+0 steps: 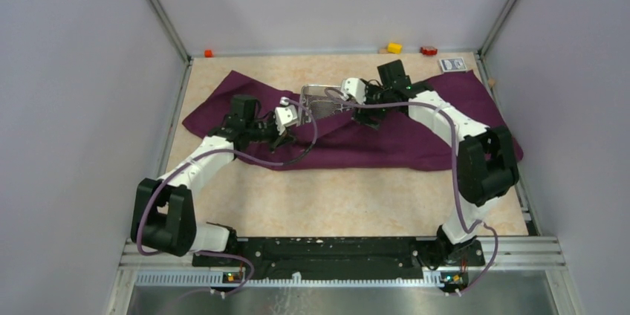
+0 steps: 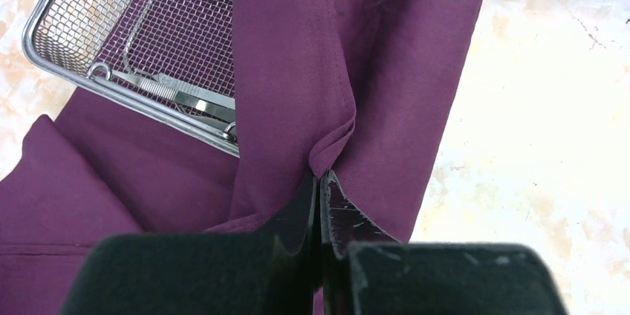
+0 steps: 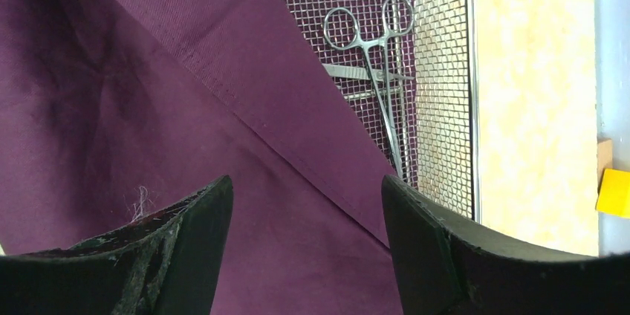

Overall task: Open and lay out the surgical kit
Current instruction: Open the surgical kit at the center of the board.

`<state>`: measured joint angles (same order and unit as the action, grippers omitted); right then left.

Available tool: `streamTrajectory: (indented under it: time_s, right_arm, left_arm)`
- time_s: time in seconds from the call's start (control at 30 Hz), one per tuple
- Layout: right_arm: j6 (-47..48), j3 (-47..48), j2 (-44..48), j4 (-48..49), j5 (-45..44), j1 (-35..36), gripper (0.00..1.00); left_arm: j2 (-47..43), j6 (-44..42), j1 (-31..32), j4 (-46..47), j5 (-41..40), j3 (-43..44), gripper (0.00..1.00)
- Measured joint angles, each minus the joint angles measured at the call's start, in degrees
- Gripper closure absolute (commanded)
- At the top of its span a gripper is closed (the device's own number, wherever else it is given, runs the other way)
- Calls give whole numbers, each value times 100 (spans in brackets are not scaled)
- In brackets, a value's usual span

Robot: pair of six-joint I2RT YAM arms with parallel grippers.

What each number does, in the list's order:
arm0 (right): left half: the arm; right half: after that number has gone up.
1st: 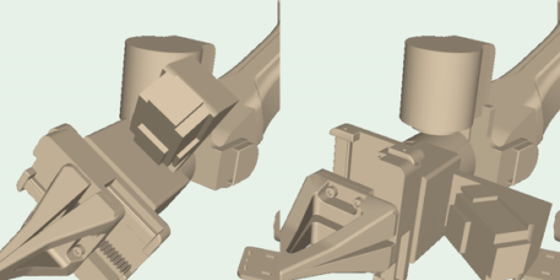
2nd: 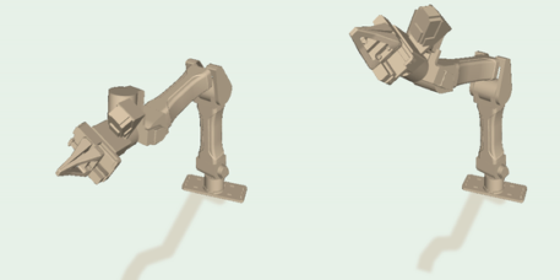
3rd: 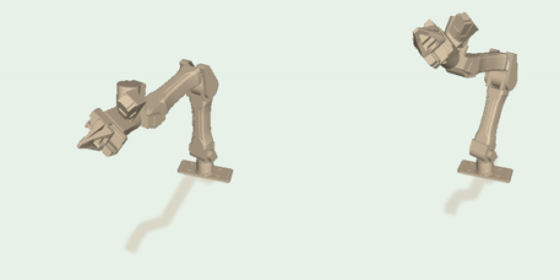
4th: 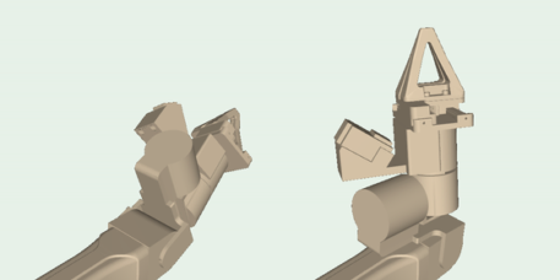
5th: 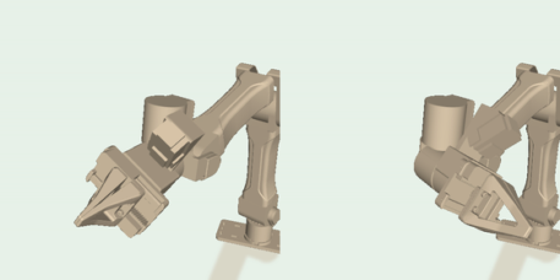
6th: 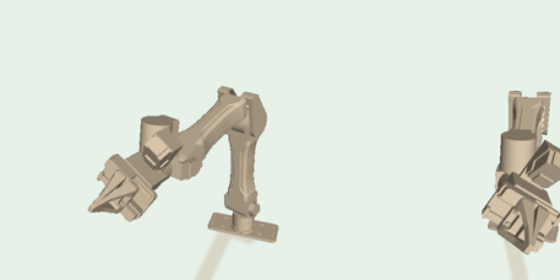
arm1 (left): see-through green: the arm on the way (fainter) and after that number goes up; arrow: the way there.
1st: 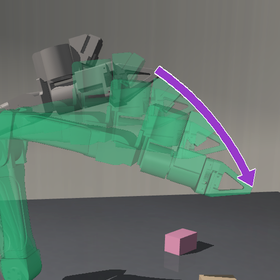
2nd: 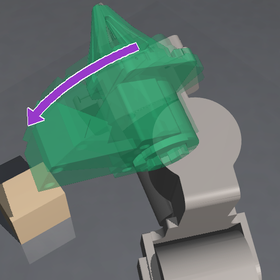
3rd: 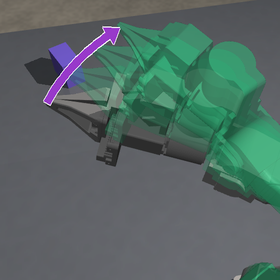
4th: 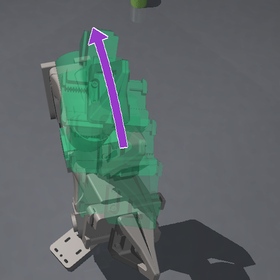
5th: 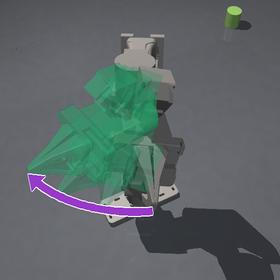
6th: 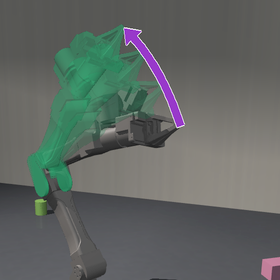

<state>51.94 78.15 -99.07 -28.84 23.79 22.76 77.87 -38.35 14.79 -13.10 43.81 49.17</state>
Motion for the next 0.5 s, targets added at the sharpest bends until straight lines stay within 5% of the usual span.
streamTrajectory:
  time_s: [0.5]
  right_arm:
    - [748, -15, -98, 275, -966, 76, 32]
  left_arm:
    - [0, 72, 0, -15, -138, 7, 100]
